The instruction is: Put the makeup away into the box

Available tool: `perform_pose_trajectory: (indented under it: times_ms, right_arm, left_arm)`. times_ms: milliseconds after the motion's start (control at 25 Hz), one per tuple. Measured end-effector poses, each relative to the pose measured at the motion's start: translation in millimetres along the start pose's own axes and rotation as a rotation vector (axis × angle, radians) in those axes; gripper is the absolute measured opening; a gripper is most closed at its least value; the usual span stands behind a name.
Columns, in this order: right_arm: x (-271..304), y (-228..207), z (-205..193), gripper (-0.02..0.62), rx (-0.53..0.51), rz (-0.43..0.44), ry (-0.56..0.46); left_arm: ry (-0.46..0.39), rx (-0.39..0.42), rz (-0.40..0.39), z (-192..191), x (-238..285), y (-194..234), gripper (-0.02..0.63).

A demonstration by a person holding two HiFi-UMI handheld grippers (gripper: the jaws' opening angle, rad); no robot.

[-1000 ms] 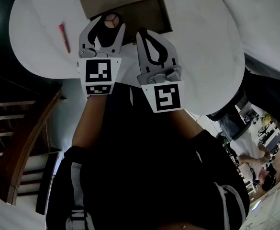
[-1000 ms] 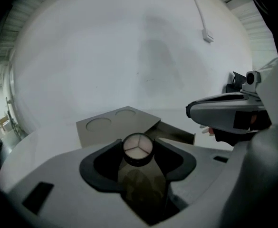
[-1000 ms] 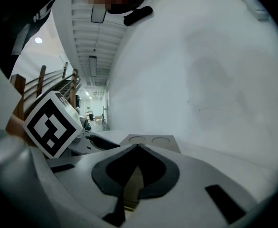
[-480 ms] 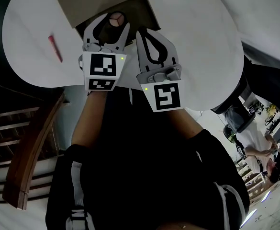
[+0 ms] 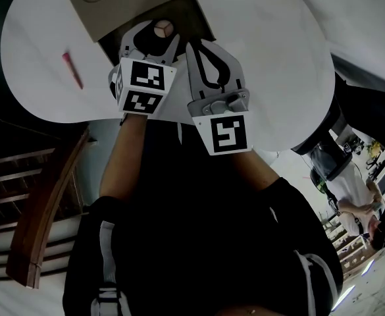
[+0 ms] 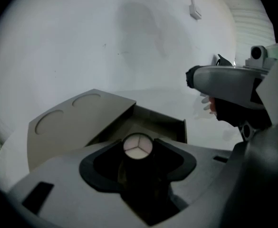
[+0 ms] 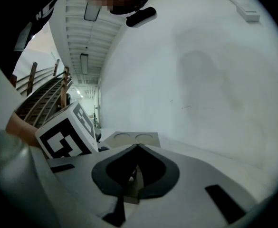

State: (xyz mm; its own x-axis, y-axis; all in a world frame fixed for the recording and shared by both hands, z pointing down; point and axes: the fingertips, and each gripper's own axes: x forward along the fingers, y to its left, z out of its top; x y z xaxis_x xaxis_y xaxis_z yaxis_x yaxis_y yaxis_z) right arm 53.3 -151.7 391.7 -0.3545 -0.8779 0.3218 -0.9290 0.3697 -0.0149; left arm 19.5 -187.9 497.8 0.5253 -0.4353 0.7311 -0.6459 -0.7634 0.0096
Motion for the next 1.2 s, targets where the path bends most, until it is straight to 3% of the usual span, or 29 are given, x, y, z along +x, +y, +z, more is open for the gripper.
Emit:
perform_pose_trajectory:
  times_ms: [320,640,920,1200]
  right_arm:
    - [0.8,13.4,3.5,0.023,0.003,0.005,0.007]
    - [-3.6,-3.3,0.4,0.023,0.004,0.011,0.0]
    - [-1.9,10.7,3.6,0.023,-0.019,0.045,-0.012]
    - [4.7,34.3,8.8,0.023,-0.049,0.101,-0.018]
  left_arm:
    - [0.043,0.003,0.0,-16.2,-5.1,5.4,0.219]
    - [-0.024,-0.008,0.05,5.2,-9.6,2.8,0.247]
    - [-0.191,-0.05,0.174,28.2,-49.8,25.5,0.034]
    - [-0.351,-0.065,0.292,35.8,-92.8,43.6,0.008]
